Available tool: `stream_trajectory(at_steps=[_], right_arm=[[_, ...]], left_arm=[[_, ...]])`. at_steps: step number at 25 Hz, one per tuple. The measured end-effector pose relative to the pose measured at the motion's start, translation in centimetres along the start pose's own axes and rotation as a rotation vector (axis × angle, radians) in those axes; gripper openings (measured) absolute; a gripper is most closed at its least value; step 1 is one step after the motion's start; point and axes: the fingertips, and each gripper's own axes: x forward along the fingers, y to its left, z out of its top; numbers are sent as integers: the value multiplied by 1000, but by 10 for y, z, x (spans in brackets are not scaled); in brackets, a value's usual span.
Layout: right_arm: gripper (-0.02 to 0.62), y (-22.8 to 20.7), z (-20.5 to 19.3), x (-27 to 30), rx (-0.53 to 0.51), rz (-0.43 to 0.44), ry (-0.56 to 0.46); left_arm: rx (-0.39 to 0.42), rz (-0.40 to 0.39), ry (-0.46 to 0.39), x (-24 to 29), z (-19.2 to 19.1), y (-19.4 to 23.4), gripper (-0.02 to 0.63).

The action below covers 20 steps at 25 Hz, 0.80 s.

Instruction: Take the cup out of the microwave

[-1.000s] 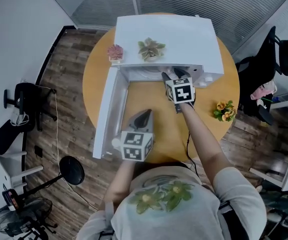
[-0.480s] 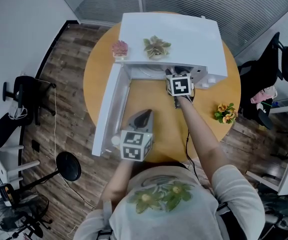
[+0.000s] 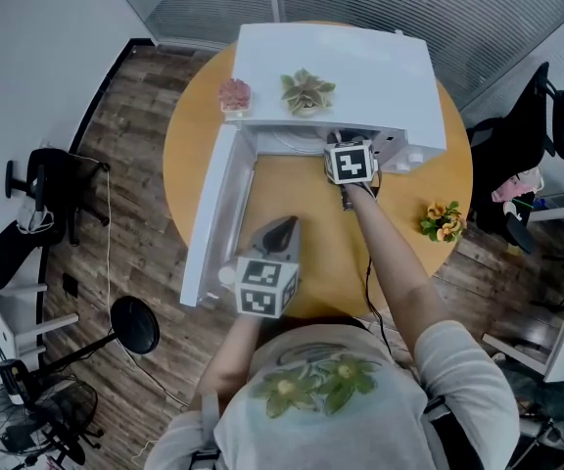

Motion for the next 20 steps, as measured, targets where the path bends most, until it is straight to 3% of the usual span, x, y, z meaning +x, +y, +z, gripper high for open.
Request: stream_trajectory(at_steps=[13, 20], right_arm=[[63, 8, -6, -16, -16, 71, -37], [63, 12, -15, -40, -18, 64, -53]], left_arm=[[1, 2, -19, -3, 9, 1, 2], [15, -30, -22, -6, 9, -6, 2]])
